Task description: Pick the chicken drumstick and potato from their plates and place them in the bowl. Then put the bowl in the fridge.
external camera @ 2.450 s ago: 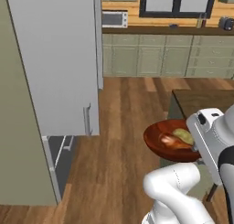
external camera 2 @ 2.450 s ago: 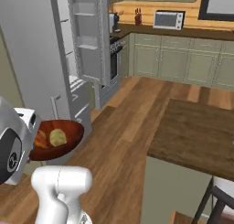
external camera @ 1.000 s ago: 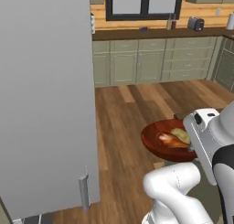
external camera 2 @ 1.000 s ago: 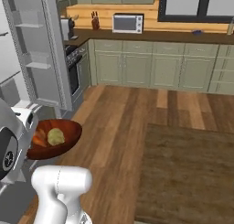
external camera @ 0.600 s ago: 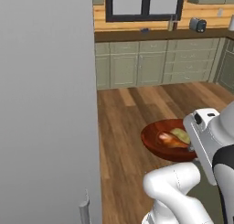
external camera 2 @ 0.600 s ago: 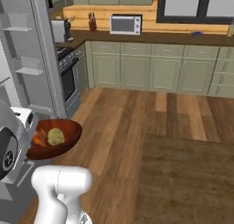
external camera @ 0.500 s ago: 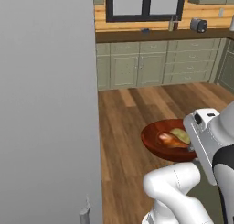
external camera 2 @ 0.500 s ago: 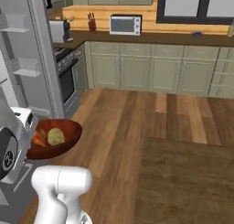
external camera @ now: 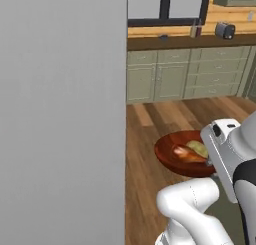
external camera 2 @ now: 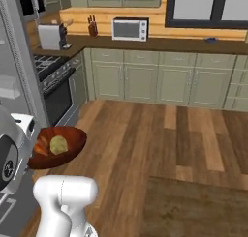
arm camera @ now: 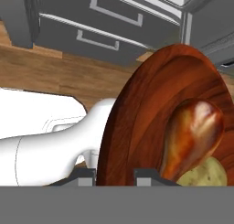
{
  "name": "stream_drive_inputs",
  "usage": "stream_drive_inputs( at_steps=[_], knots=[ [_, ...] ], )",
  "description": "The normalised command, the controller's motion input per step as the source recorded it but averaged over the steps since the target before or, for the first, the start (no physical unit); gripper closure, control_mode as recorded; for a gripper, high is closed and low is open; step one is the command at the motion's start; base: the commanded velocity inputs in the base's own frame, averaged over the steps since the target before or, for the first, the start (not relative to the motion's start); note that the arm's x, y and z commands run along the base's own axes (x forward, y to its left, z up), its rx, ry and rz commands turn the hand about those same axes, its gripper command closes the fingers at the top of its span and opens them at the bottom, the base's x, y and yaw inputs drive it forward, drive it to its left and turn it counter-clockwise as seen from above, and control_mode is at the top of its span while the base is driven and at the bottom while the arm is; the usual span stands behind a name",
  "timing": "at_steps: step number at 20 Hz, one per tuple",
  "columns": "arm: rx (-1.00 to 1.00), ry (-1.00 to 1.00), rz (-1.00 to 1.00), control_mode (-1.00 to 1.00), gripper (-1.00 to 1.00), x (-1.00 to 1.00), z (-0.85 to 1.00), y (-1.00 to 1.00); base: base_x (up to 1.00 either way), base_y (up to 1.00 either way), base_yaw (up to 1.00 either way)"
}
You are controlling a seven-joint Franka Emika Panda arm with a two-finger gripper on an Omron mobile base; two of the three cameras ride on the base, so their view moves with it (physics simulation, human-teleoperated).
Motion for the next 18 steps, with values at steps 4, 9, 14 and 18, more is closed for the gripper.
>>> stream_drive_inputs(
  at_steps=[4,9,14,18],
  knots=[
    [0.00,0.00,0.00,1.00,1.00,0.00,0.00,0.00,0.89,0.00,0.00],
    [0.00,0.00,0.00,1.00,1.00,0.00,0.00,0.00,0.62,0.00,0.10],
    [0.00,0.00,0.00,1.00,1.00,0.00,0.00,0.00,-0.02,0.08,0.45],
    [0.00,0.00,0.00,1.00,1.00,0.00,0.00,0.00,-0.27,0.00,0.38]
  ],
)
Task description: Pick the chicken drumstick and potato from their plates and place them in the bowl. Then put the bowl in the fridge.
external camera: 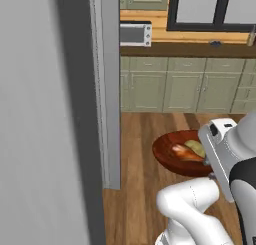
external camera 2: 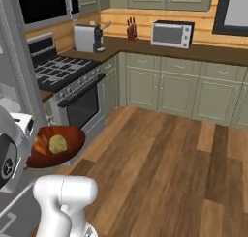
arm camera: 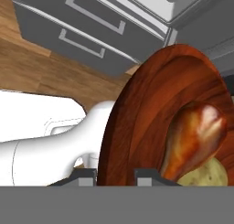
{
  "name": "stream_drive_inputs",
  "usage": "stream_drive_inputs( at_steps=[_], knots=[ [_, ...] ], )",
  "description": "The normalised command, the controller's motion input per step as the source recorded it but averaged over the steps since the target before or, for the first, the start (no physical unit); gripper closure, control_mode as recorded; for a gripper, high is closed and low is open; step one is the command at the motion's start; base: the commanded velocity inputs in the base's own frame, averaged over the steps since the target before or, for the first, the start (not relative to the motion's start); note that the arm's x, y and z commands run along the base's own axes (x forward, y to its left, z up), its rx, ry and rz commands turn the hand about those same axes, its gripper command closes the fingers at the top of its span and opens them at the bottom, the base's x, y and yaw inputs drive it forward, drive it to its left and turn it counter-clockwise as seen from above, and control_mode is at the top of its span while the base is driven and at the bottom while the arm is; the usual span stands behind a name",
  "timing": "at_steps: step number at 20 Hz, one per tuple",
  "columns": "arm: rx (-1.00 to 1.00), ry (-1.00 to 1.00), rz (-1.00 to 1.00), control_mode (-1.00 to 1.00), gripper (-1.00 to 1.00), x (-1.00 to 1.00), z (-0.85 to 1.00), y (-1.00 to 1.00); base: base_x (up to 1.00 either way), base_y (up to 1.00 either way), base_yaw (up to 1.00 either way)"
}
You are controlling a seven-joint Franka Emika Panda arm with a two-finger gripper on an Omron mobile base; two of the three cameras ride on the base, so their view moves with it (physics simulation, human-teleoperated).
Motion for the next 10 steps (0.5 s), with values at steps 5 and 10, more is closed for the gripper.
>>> stream_drive_inputs(
  at_steps=[5,10],
  knots=[
    [0.00,0.00,0.00,1.00,1.00,0.00,0.00,0.00,-0.35,0.14,0.35],
    [0.00,0.00,0.00,1.00,1.00,0.00,0.00,0.00,-0.03,0.27,0.42]
  ],
)
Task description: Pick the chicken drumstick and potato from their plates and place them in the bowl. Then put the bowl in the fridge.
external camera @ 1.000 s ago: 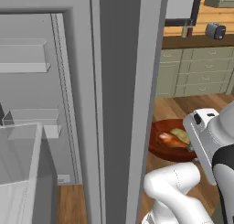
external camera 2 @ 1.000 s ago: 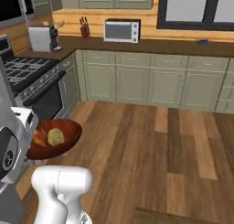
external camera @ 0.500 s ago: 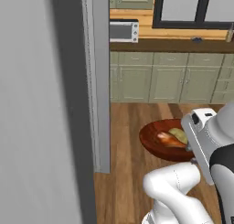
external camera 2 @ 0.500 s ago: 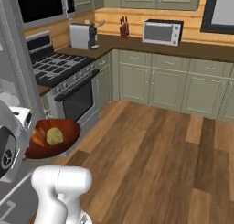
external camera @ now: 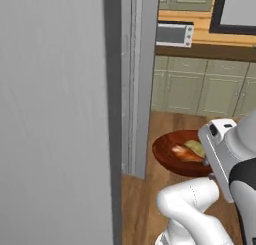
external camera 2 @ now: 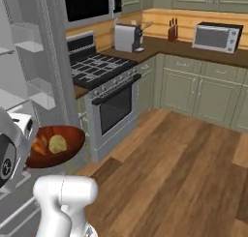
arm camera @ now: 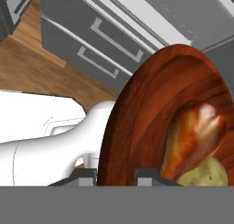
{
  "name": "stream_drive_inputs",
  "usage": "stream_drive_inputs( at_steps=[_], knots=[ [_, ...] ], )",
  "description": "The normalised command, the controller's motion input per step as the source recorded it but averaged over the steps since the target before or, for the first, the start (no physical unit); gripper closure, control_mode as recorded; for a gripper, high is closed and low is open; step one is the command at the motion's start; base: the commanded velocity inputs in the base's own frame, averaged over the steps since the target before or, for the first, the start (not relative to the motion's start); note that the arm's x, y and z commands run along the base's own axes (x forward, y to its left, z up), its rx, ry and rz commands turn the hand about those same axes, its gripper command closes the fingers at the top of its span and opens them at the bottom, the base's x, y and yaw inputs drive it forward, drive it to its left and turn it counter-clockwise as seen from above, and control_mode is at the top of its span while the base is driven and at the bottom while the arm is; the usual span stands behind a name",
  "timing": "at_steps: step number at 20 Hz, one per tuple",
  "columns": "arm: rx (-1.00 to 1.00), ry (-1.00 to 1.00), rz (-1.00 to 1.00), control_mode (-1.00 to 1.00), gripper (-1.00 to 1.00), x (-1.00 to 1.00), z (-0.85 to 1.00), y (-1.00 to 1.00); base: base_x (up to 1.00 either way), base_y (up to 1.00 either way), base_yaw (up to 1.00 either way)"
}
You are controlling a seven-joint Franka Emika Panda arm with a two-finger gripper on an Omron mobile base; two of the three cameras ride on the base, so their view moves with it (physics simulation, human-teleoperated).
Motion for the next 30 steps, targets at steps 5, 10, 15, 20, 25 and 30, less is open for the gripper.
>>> stream_drive_inputs(
  at_steps=[5,10,15,20,25,30],
  knots=[
    [0.00,0.00,0.00,1.00,1.00,0.00,0.00,0.00,0.47,0.19,0.48],
    [0.00,0.00,0.00,1.00,1.00,0.00,0.00,0.00,0.04,0.37,0.57],
    [0.00,0.00,0.00,1.00,1.00,0.00,0.00,0.00,-0.05,0.32,0.57],
    [0.00,0.00,0.00,1.00,1.00,0.00,0.00,0.00,0.32,0.03,0.52],
    [0.00,0.00,0.00,1.00,1.00,0.00,0.00,0.00,0.40,-0.23,0.50],
    [0.00,0.00,0.00,1.00,1.00,0.00,0.00,0.00,0.21,-0.34,0.53]
  ],
)
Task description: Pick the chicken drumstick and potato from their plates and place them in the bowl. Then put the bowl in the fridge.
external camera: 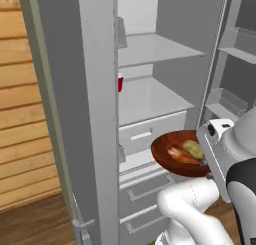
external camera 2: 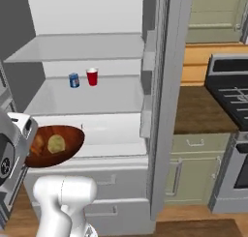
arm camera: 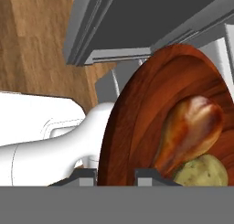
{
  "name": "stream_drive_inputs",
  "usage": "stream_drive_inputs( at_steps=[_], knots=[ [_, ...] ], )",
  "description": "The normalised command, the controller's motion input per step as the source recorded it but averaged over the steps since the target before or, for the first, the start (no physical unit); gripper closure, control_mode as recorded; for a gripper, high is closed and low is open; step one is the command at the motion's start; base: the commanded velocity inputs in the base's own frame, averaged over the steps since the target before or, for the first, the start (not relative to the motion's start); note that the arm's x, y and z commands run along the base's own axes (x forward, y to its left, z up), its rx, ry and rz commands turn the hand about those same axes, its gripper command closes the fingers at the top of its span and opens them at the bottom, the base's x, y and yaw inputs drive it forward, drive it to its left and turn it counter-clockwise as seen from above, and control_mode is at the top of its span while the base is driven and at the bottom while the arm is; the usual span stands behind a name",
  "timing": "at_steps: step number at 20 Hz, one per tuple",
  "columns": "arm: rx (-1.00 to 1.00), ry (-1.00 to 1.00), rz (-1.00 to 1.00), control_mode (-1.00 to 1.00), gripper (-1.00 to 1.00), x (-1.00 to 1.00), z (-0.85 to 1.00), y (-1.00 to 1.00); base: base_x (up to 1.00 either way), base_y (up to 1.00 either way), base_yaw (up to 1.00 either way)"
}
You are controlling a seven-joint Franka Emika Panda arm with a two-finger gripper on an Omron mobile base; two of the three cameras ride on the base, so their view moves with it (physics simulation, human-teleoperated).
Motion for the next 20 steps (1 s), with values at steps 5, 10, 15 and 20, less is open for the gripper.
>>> stream_drive_inputs(
  at_steps=[5,10,15,20],
  knots=[
    [0.00,0.00,0.00,1.00,1.00,0.00,0.00,0.00,0.07,-0.14,0.37],
    [0.00,0.00,0.00,1.00,1.00,0.00,0.00,0.00,0.42,-0.05,0.06],
    [0.00,0.00,0.00,1.00,1.00,0.00,0.00,0.00,0.69,0.00,0.10],
    [0.00,-0.06,0.03,-1.00,1.00,0.00,0.00,-0.02,0.00,0.00,0.10]
  ],
)
